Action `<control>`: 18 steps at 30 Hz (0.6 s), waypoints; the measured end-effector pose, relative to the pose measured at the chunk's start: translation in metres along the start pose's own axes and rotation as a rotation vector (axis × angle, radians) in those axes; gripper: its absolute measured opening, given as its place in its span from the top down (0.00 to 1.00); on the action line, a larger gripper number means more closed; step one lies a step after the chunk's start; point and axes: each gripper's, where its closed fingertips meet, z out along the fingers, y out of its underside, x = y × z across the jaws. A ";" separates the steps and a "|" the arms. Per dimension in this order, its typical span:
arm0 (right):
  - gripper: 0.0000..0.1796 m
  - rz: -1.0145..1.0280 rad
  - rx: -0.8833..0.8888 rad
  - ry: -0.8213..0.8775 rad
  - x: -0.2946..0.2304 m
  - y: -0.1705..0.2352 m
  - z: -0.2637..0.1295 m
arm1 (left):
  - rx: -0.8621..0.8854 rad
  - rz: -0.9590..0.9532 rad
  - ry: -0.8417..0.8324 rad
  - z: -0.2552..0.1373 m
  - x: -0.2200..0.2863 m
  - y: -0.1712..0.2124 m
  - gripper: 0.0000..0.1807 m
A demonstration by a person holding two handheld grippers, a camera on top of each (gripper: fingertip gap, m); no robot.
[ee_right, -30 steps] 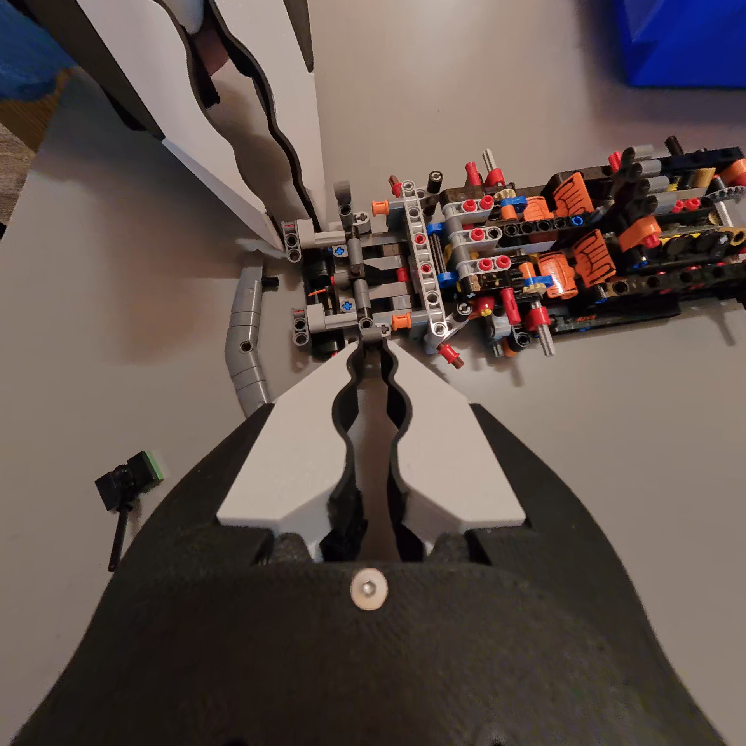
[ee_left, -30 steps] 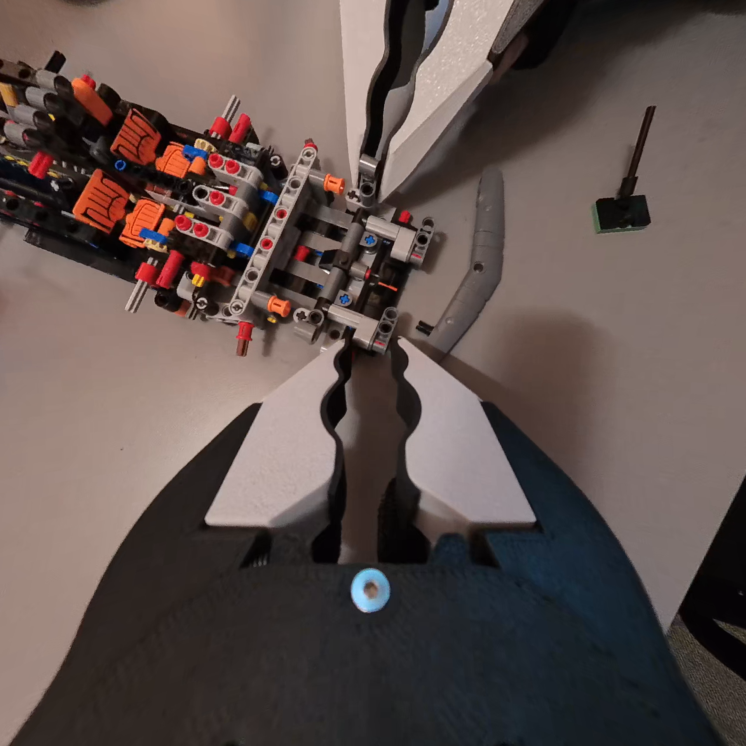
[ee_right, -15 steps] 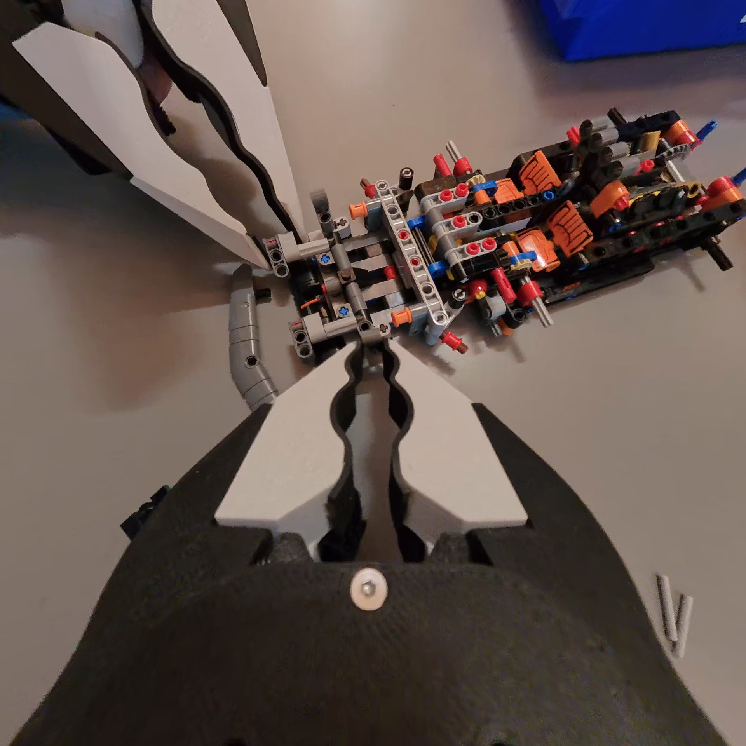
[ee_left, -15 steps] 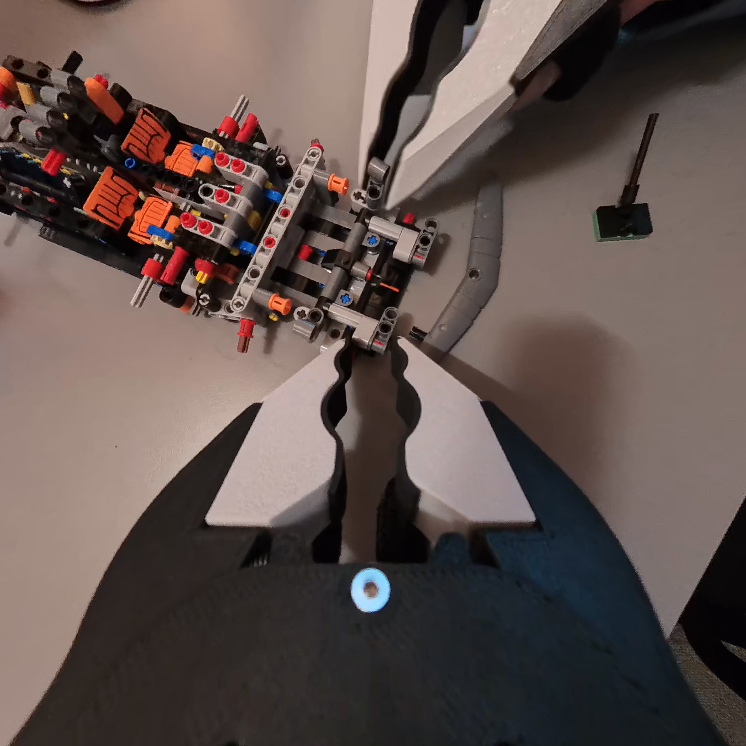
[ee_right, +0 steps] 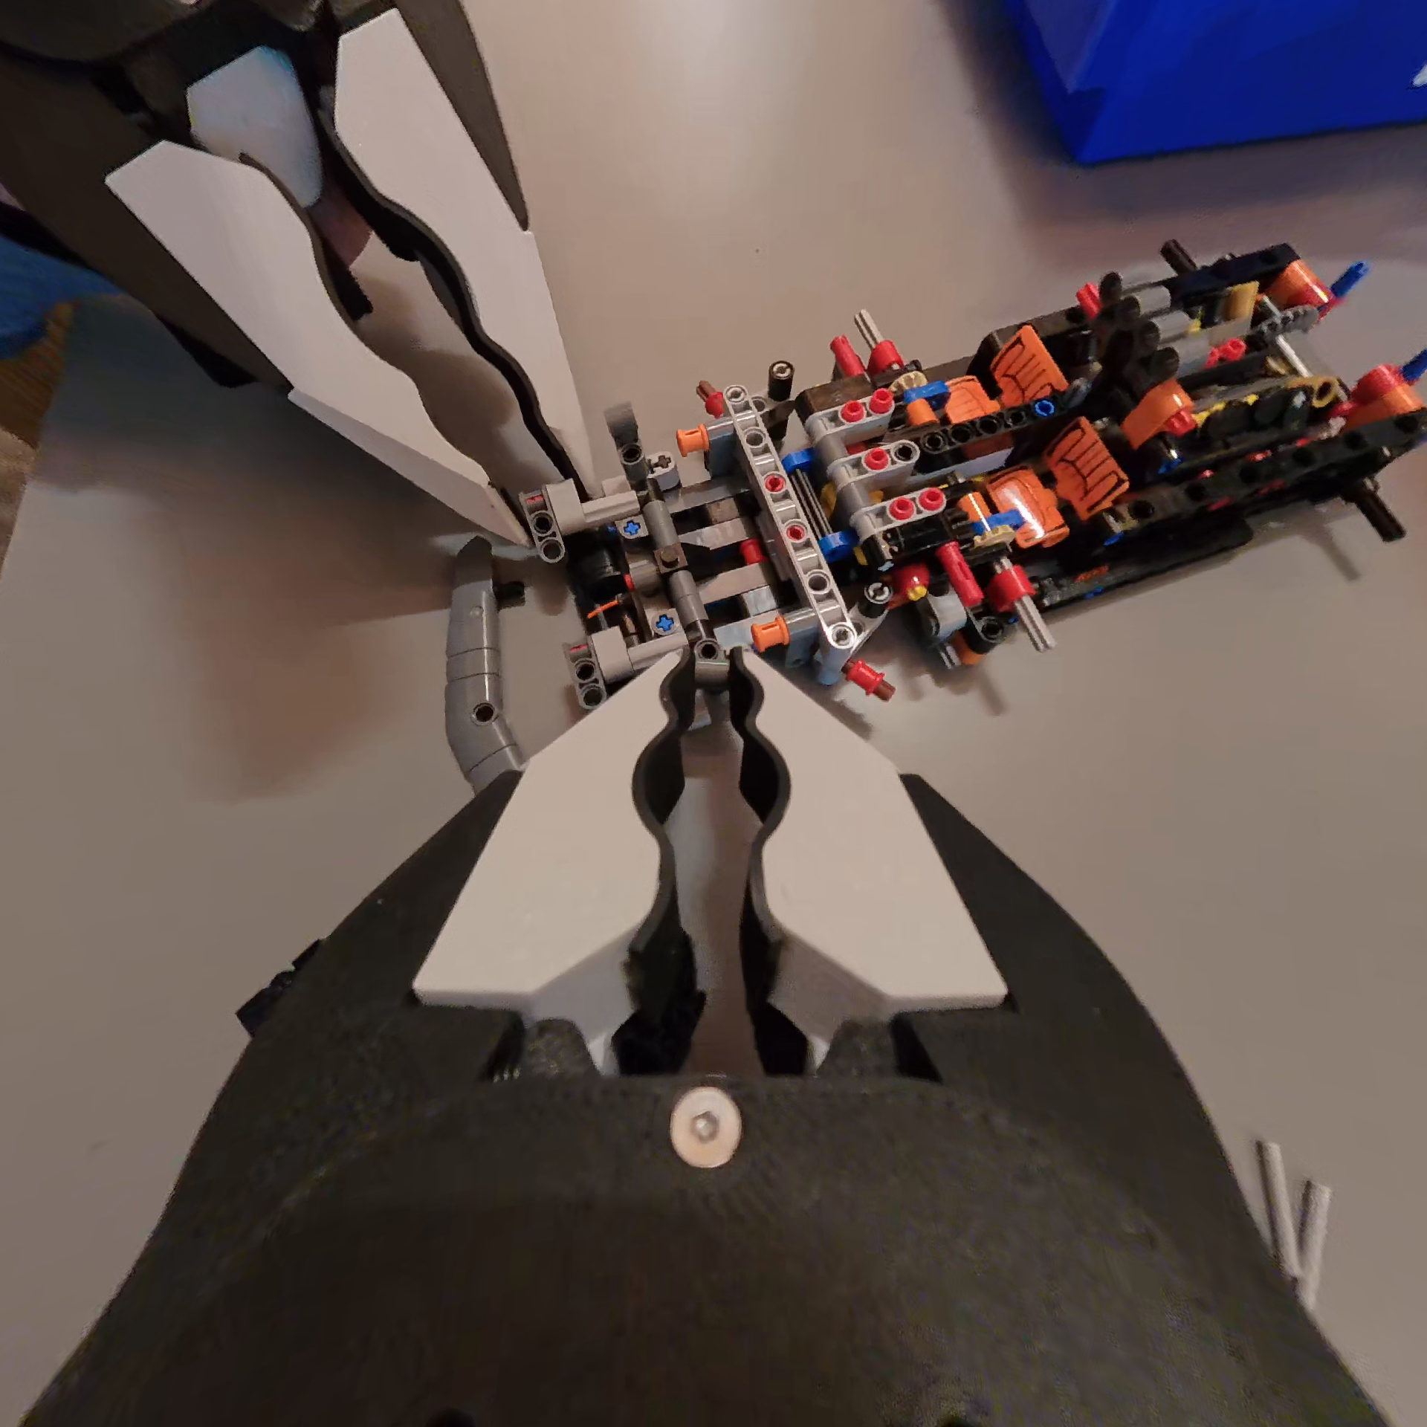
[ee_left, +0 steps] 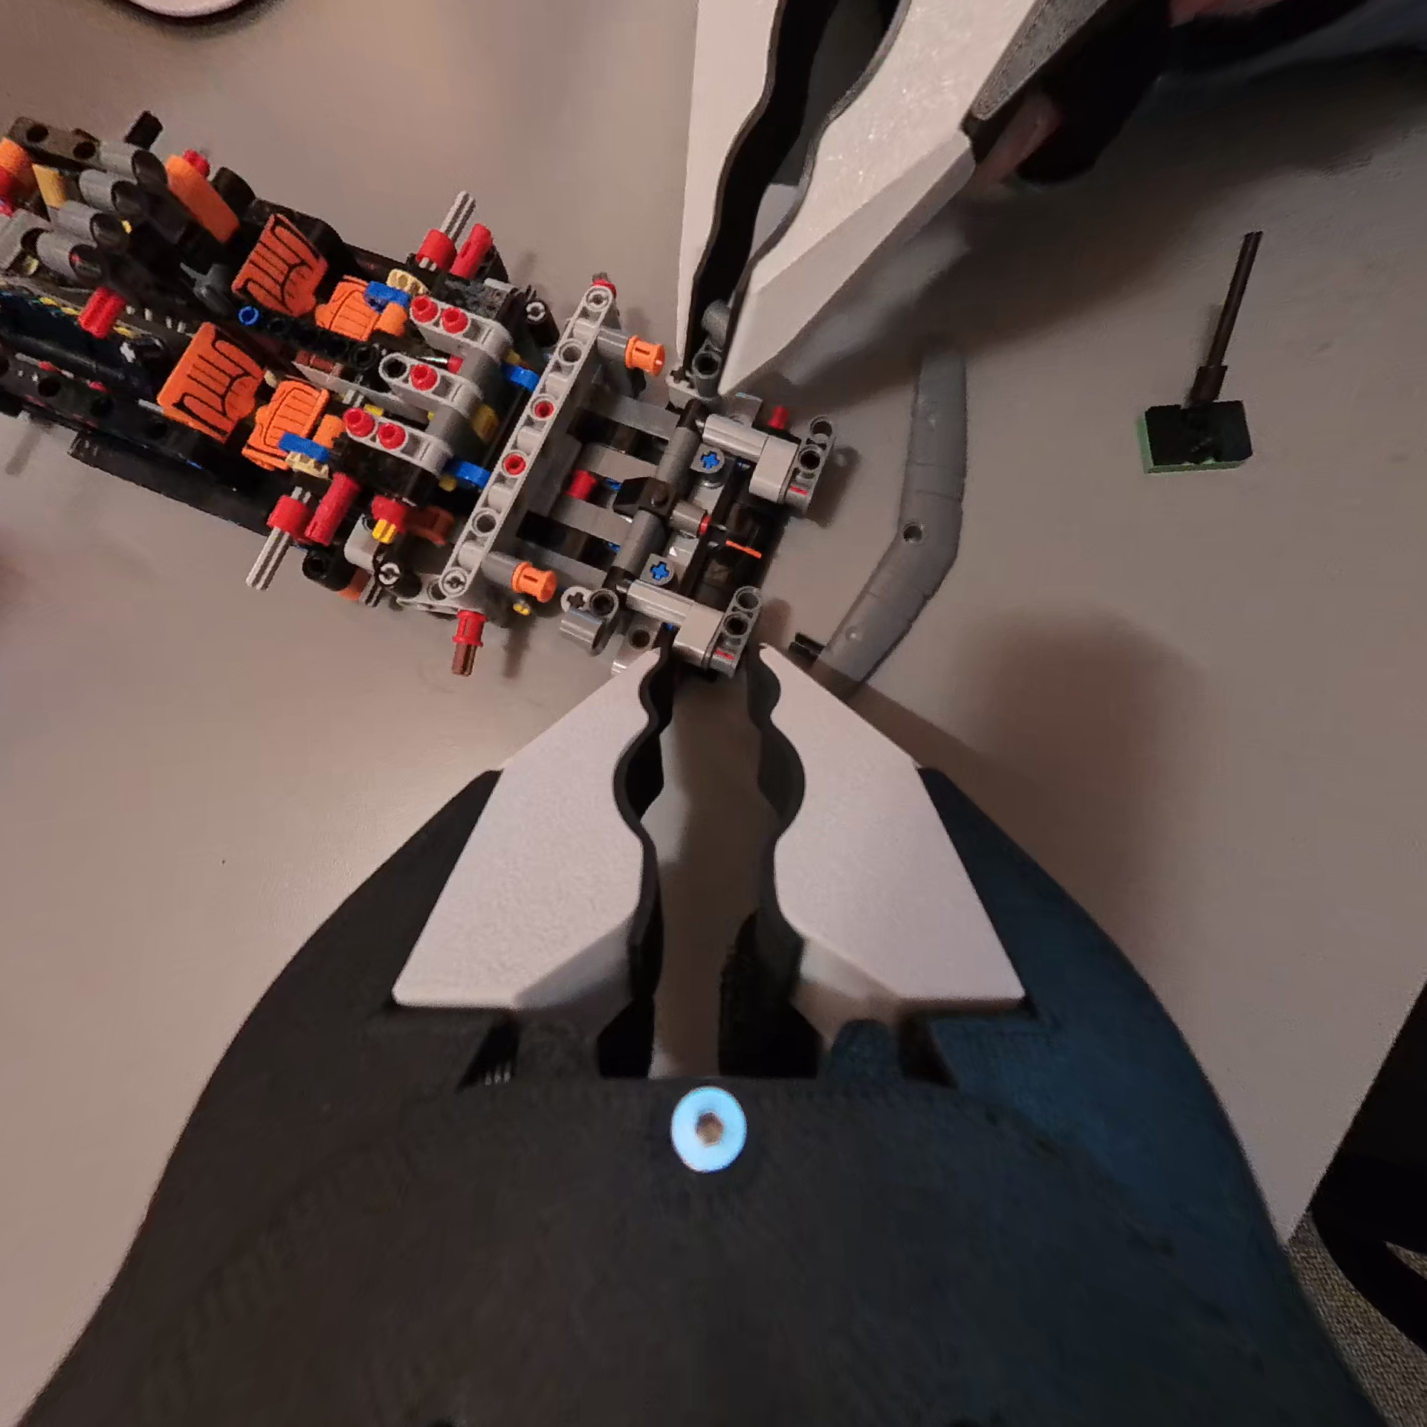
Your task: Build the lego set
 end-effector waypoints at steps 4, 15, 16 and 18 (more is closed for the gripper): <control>0.97 0.060 0.007 0.036 0.002 0.001 0.000 | -0.002 0.006 -0.001 0.001 0.000 -0.001 0.91; 0.92 -0.062 0.006 0.016 0.000 -0.002 -0.012 | 0.001 0.006 -0.006 -0.001 0.000 0.001 0.91; 0.93 -0.069 0.007 0.022 0.002 -0.003 -0.012 | -0.005 0.005 -0.009 -0.002 -0.001 0.002 0.91; 0.95 -0.060 0.001 -0.008 0.000 -0.004 -0.010 | -0.027 0.002 -0.040 -0.009 -0.005 0.002 0.90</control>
